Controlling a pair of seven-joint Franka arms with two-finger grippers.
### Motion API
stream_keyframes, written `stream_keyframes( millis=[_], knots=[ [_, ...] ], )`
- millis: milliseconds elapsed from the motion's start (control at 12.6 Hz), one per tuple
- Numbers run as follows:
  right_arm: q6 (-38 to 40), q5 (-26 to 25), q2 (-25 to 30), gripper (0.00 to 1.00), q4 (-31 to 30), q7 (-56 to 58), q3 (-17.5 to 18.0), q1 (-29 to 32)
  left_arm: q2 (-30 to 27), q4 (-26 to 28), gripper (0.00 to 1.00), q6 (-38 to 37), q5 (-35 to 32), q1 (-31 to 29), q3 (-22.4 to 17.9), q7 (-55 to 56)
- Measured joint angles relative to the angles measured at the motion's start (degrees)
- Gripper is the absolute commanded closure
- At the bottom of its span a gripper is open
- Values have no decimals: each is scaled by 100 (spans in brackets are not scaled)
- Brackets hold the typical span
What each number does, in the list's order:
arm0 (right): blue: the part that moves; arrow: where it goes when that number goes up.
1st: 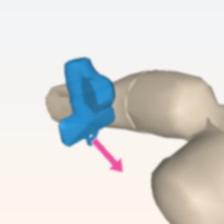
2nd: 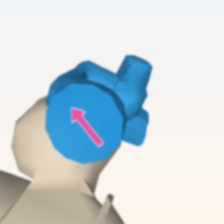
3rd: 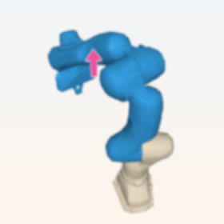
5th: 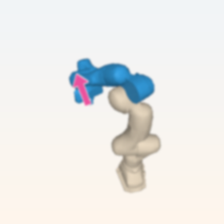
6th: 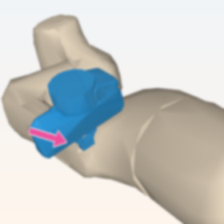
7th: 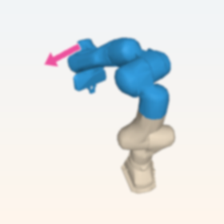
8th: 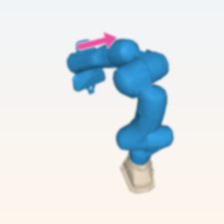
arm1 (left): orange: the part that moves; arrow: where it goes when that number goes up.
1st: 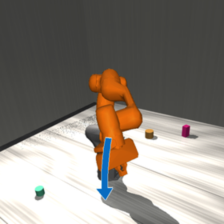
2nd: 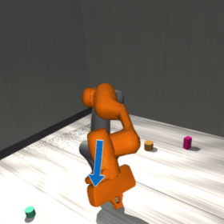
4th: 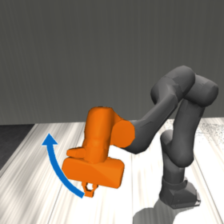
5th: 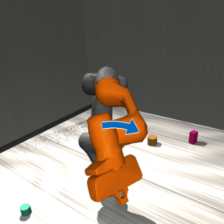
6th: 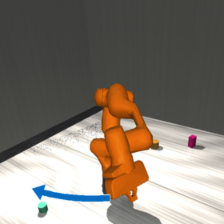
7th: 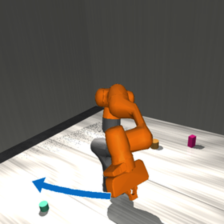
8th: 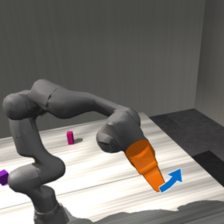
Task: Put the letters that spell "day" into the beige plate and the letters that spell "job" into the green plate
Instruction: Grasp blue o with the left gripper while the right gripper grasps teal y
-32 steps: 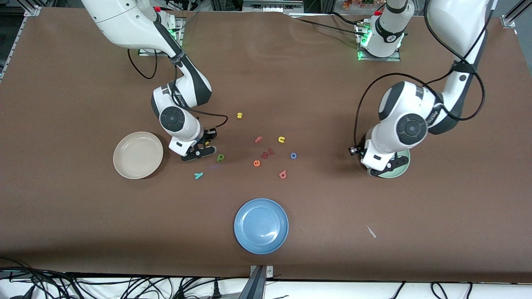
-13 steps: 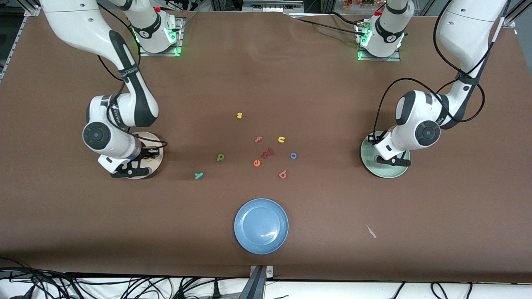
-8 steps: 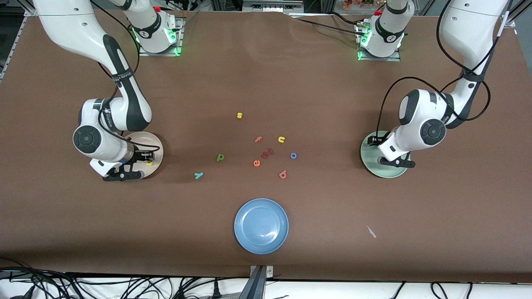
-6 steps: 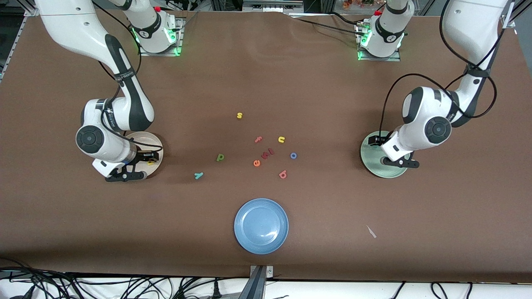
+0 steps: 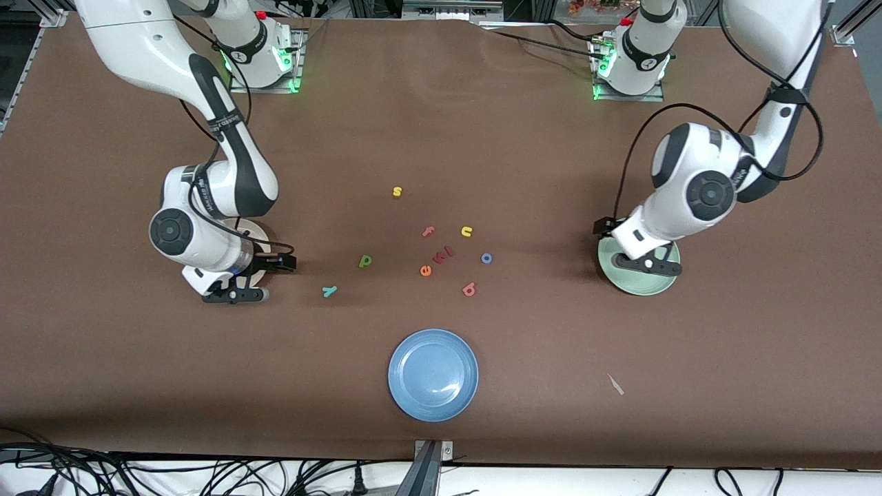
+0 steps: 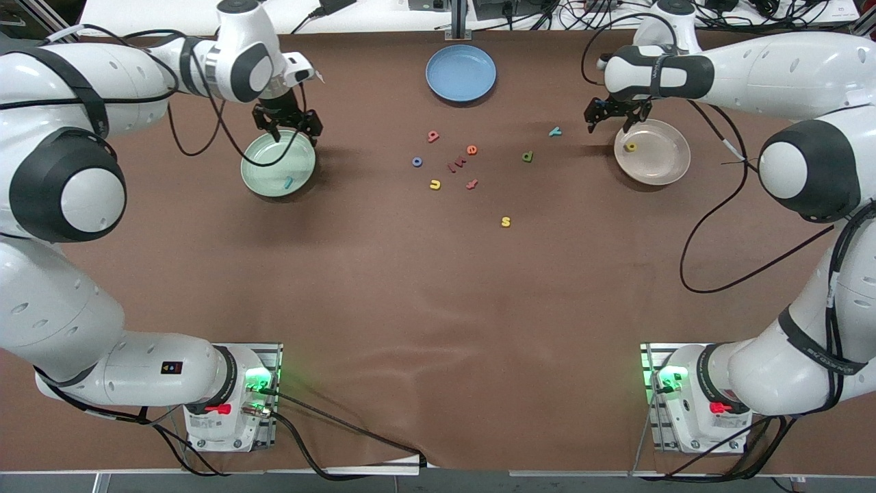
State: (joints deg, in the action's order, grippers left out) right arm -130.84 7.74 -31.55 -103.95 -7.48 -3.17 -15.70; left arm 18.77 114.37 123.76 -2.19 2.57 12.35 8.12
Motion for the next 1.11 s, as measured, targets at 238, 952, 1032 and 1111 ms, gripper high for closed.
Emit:
stream_keyframes(
  millis=[238, 952, 1032, 1111],
  knots=[
    [0, 39, -198, 0, 293, -1316, 120, -211, 310, -381, 0, 2, 0, 319, 256, 1007],
    [0, 42, -928, 0, 1295, -4722, 136, -646, 2029, -1679, 0, 1244, -114, 1508, 416, 2245],
    [0, 42, -970, 0, 1326, -4877, 137, -649, 2239, -1786, 0, 1401, -397, 1549, 416, 2253],
    [0, 42, -1010, 0, 1335, -5038, 141, -667, 2420, -1924, 0, 1461, -600, 1584, 417, 2253]
  ],
)
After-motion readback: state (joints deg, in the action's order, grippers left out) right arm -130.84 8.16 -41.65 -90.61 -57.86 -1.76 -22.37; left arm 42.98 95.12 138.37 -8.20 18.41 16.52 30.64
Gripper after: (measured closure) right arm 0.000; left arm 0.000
